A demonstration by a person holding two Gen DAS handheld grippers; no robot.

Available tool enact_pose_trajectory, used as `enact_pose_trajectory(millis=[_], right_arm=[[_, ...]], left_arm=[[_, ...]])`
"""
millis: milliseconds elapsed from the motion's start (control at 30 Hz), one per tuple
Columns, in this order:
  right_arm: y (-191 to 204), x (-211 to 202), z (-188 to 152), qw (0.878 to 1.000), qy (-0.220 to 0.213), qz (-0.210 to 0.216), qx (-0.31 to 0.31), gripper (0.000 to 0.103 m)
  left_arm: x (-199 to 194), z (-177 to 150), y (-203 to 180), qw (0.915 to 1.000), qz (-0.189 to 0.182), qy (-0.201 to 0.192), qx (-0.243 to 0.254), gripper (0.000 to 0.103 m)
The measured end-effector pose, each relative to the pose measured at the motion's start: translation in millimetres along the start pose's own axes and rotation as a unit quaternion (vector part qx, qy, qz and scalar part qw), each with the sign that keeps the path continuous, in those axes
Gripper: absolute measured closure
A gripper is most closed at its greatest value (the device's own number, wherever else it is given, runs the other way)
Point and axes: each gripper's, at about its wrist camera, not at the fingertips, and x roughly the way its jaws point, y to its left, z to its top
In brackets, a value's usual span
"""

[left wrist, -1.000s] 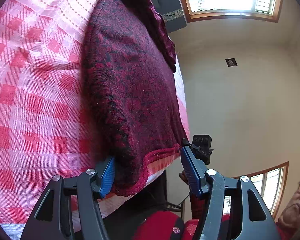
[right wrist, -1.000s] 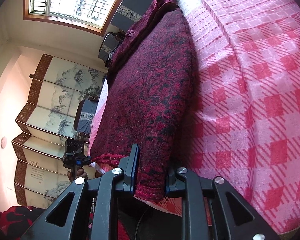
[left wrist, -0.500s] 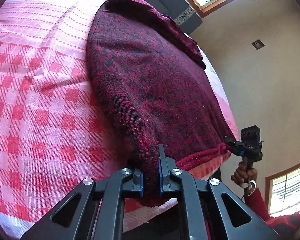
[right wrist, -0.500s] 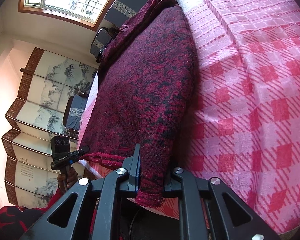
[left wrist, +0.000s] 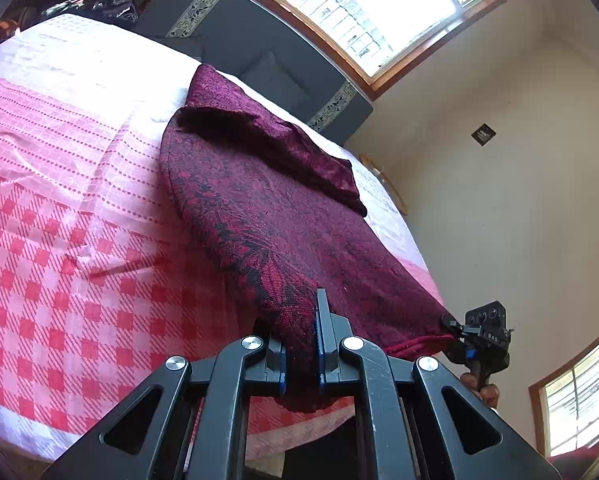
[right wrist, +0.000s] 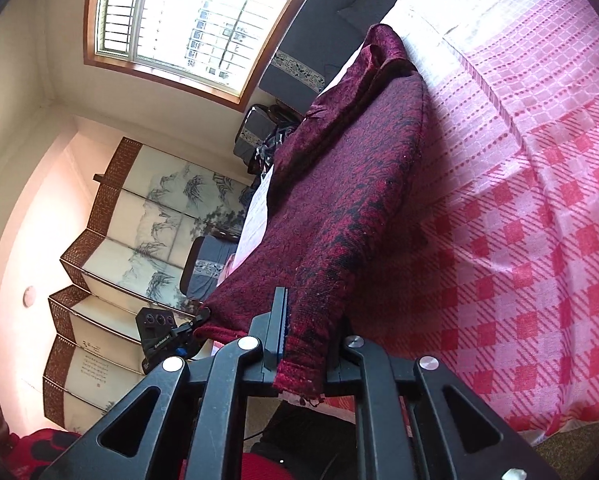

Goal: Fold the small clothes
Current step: 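Lift the hem with both grippers and fold it toward the collar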

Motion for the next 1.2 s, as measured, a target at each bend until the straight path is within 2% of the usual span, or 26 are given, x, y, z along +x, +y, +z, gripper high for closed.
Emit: enact_pose_trajectory(millis=[167,433,700,933,1100,1200], right_arm=[[6.2,-8.4,-10.9,1.0,-0.015,0.01,0.003,0.091],[9.7,-19.1,-23.6,0.999,-0.03,0.019,0.022,0.091],[45.3,-39.0,-30.5,0.999,-0.04,0.027,0.0,0.092],[80.2,-40.9,30.0,0.996,-0.056,0.028,-0.062,0.092],[84.2,-28.3,103.2,0.995,-0.064,0.013,-0.081,0.092],[81.7,-19.1,139.2,0.994,-0.069,0.006,-0.082,0.092]], left_arm=[[-1.0,-5.9,7.7,0.9999,0.001,0.009,-0.006,0.093],[-18.0,-8.2,21.2,0.9998,-0.008,0.003,-0.02,0.093],[-46.4,-0.1,-6.2,0.9982,-0.046,-0.025,0.029,0.093],[-36.1,70.6,-29.7,0.9935,-0.064,-0.071,0.062,0.093],[-8.6,133.7,-42.7,0.9909,-0.04,-0.092,0.091,0.093],[9.5,164.4,-38.0,0.9923,-0.038,-0.094,0.072,0.093]])
